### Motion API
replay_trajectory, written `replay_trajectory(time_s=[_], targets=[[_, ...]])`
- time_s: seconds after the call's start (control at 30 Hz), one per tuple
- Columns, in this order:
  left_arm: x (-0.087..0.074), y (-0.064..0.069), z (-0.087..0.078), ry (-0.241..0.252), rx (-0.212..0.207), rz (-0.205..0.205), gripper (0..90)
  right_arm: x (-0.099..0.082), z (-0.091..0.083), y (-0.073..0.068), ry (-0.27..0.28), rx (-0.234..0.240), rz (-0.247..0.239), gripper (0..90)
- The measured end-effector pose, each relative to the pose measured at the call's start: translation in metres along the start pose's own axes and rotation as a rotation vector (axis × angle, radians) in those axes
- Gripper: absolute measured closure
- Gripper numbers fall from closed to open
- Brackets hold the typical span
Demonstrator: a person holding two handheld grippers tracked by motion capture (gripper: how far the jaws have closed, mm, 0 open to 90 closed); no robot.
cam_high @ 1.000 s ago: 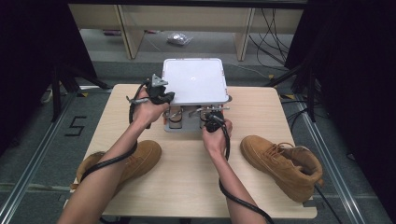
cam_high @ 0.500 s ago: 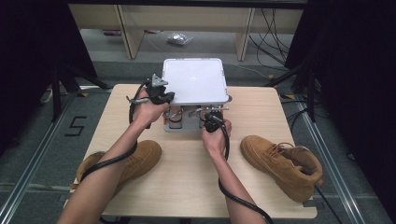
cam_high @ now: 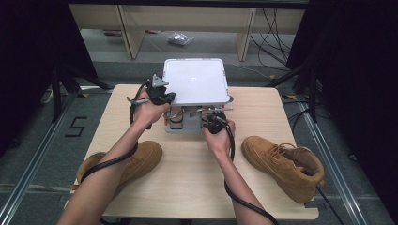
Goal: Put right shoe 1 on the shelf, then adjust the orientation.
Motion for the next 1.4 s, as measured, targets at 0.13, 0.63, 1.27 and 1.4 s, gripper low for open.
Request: replay_trajectory(time_s=[0.13, 0.63, 1.27, 1.4], targets=[[0.0, 0.002, 0.001, 0.013, 0.01, -0.009, 89.6, -0.002, -0.021, 0.005, -0.03, 0.005, -0.023, 60.5], [0.004, -0.003, -0.008, 0.039, 0.012, -0.044, 83.5, -0.026, -0.059, 0.027, -0.06, 0.017, -0.056, 49.2], [-0.029, -0.017, -0.077, -0.027, -0.024, -0.014, 52.1, -0.056, -0.074, 0.039, -0.062, 0.035, -0.073, 46.9], [-0.04, -0.016, -0.09, -0.036, -0.036, -0.025, 48.0, -0.066, -0.076, 0.043, -0.065, 0.04, -0.081, 44.3]])
Point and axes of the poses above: each handheld gripper's, and its own axes: z roughly forward along the jaws, x roughly out of its top, y roughly to its right, the point moved 2 cm from there along z, roughly forward along the jaws, and after that the axes turned 10 degrees about z, right-handed, at the moved point
